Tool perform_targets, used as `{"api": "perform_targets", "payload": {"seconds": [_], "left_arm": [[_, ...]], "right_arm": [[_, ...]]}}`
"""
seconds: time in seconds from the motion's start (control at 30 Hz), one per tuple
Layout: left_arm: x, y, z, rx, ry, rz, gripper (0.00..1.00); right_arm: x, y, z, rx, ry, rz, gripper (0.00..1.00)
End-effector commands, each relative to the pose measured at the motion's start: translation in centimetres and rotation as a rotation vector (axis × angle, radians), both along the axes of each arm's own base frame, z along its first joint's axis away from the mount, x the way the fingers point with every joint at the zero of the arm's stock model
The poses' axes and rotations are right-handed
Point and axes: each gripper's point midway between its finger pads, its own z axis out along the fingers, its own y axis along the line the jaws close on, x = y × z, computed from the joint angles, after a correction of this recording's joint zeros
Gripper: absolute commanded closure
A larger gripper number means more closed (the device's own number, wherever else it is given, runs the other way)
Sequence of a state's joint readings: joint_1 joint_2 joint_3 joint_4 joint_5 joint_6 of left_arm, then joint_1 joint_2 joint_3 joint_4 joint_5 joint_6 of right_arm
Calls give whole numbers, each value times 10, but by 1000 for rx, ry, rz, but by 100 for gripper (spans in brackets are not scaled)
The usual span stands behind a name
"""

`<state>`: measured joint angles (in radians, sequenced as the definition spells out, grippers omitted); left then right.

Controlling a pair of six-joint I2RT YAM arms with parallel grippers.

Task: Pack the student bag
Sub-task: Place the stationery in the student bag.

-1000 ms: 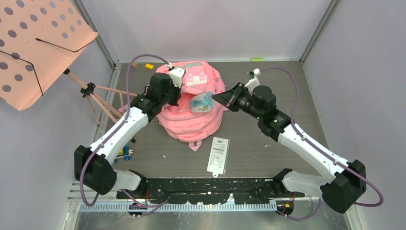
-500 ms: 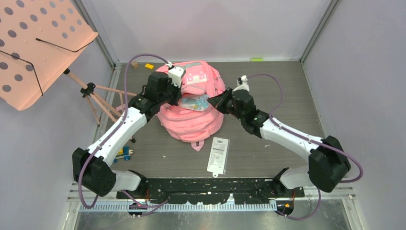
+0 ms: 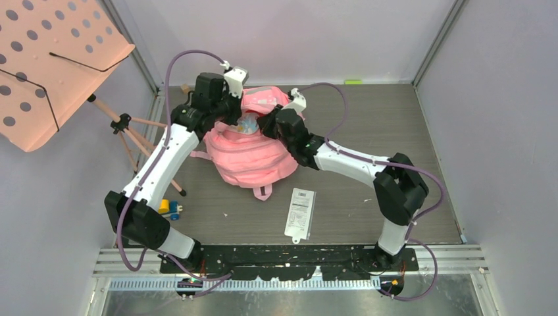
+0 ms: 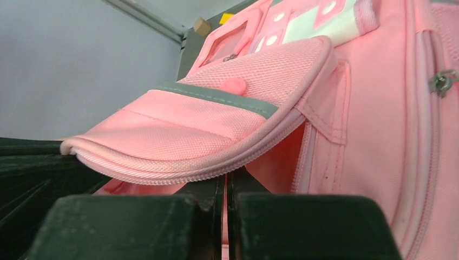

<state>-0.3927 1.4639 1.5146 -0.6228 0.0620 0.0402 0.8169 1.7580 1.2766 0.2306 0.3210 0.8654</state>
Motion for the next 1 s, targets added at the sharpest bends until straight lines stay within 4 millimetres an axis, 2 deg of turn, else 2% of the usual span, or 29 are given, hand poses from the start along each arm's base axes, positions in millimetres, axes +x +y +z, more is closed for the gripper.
{"api": "perform_targets", "payload": {"seconds": [0.0, 0.13, 0.17, 0.3, 0.47, 0.53, 0.67, 0.7, 0.73, 0.8, 0.97], "left_arm": [[7, -16, 105, -164, -257, -66, 100], [5, -12, 111, -188, -261, -65, 100], [5, -11, 113, -191, -262, -69, 100], [4, -8, 109, -213, -232, -49, 100], [5, -1, 100, -209, -209, -15, 100], [6, 2, 98, -206, -204, 2, 100], [11, 8, 91, -201, -185, 46, 100], [12, 9, 89, -200, -179, 55, 100], [14, 10, 85, -201, -171, 65, 100], [15, 11, 76, -205, -159, 79, 100], [20, 17, 61, -245, -142, 133, 100]], "right_arm": [[28, 7, 11, -78, -102, -88, 97], [42, 7, 4, -163, -123, -122, 92], [47, 4, 0, -190, -125, -136, 88], [51, -1, 8, -230, -156, -167, 71], [47, -9, 23, -261, -195, -168, 43], [43, -11, 29, -275, -213, -146, 35], [27, -10, 45, -275, -237, -63, 26], [22, -14, 53, -266, -244, -52, 26], [17, -14, 53, -273, -236, -29, 25], [3, -22, 70, -260, -244, -3, 24], [-25, -42, 80, -306, -231, 62, 20]]}}
